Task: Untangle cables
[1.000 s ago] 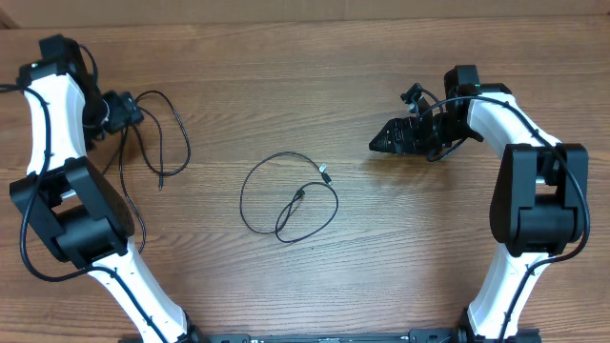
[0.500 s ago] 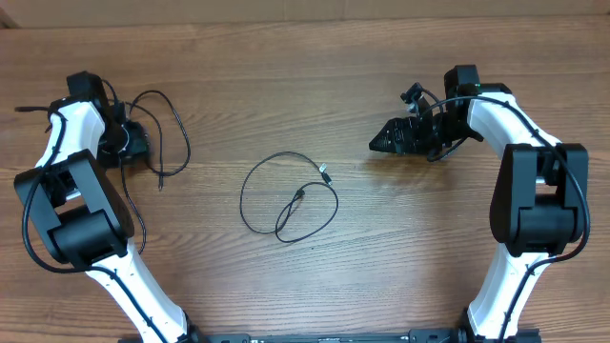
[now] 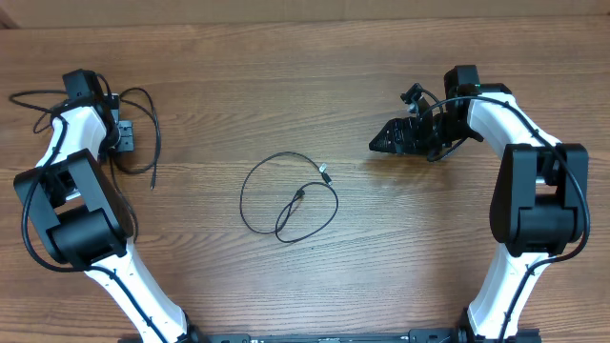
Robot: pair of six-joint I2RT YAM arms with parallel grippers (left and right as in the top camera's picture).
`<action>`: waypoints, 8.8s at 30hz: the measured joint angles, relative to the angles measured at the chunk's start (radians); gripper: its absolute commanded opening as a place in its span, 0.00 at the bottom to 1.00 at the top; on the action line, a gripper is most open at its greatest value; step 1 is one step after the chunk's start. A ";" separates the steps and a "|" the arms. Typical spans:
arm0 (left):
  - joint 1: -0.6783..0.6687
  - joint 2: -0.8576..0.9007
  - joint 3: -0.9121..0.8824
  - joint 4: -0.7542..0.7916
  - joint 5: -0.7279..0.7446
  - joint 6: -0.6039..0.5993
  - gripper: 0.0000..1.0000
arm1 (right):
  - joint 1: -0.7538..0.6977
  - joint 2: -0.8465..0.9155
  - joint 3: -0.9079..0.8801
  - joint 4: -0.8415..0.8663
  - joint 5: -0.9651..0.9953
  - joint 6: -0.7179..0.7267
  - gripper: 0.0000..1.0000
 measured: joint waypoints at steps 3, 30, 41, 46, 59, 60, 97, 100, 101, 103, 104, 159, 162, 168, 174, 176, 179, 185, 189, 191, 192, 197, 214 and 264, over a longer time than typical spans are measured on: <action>0.000 0.004 -0.002 0.053 -0.007 0.063 0.04 | 0.000 0.000 0.000 0.002 0.000 0.001 1.00; 0.000 -0.245 0.153 -0.119 0.125 -0.089 1.00 | 0.000 0.000 0.000 0.032 0.000 0.035 1.00; -0.007 -0.313 0.132 -0.468 0.485 -0.299 1.00 | 0.000 0.000 0.000 0.032 0.000 0.035 1.00; -0.041 -0.313 0.039 -0.490 0.556 -0.336 0.99 | 0.000 0.000 0.000 0.032 0.000 0.035 1.00; -0.286 -0.313 -0.185 -0.418 0.662 -0.359 0.77 | 0.000 0.000 0.000 0.032 0.000 0.035 1.00; -0.308 -0.313 -0.200 -0.409 0.663 -0.361 0.72 | 0.000 0.000 0.000 0.032 0.000 0.035 1.00; -0.855 -0.313 -0.246 -0.365 0.455 -0.370 0.36 | 0.000 0.000 0.000 0.028 0.000 0.035 1.00; -0.855 -0.313 -0.246 -0.368 0.437 -0.370 0.32 | 0.000 0.000 0.000 0.027 0.000 0.035 1.00; -0.855 -0.313 -0.246 -0.369 0.432 -0.370 0.29 | 0.000 0.000 0.000 0.027 0.000 0.035 1.00; -0.855 -0.313 -0.246 -0.373 0.425 -0.371 0.16 | 0.000 0.000 0.000 0.027 0.000 0.035 1.00; -0.855 -0.313 -0.246 -0.375 0.422 -0.373 0.08 | 0.000 0.000 0.000 0.027 0.000 0.035 1.00; -0.855 -0.313 -0.145 -0.339 0.452 -0.159 0.30 | 0.000 0.000 0.000 0.026 0.000 0.034 1.00; -0.855 -0.313 -0.180 -0.341 0.470 -0.158 0.33 | 0.000 0.000 0.000 0.026 0.000 0.035 1.00; -0.855 -0.313 -0.301 -0.344 0.475 -0.126 0.43 | 0.000 0.000 0.000 0.026 0.000 0.035 1.00; -0.855 -0.313 -0.396 -0.303 0.447 -0.087 0.42 | 0.000 0.000 0.000 0.026 0.000 0.035 1.00; -0.855 -0.313 -0.415 -0.275 0.427 -0.084 0.39 | 0.000 0.000 0.000 0.026 0.000 0.035 1.00; -0.855 -0.313 -0.436 -0.235 0.407 -0.081 0.34 | 0.000 0.000 0.000 0.025 0.000 0.035 1.00; -0.857 -0.322 -0.457 -0.209 0.403 -0.080 0.27 | 0.000 0.000 0.000 0.022 0.000 0.035 1.00; -0.857 -0.324 -0.466 -0.200 0.399 -0.076 0.15 | 0.000 0.000 0.000 0.022 0.000 0.035 1.00; -0.857 -0.324 -0.469 -0.197 0.402 -0.077 0.09 | 0.000 0.000 0.000 0.021 0.000 0.035 1.00; -0.857 -0.324 -0.471 -0.196 0.406 -0.077 0.08 | 0.000 0.000 0.000 0.022 0.000 0.035 1.00; -0.859 -0.329 -0.476 -0.193 0.406 -0.115 0.04 | 0.000 0.000 0.000 0.022 0.000 0.035 1.00; -0.863 -0.354 -0.379 -0.246 0.311 -0.273 0.17 | 0.000 0.000 0.000 0.025 0.000 0.035 1.00; -0.771 -0.367 -0.381 -0.095 0.245 -0.298 0.07 | 0.000 0.000 0.000 0.025 0.000 0.035 1.00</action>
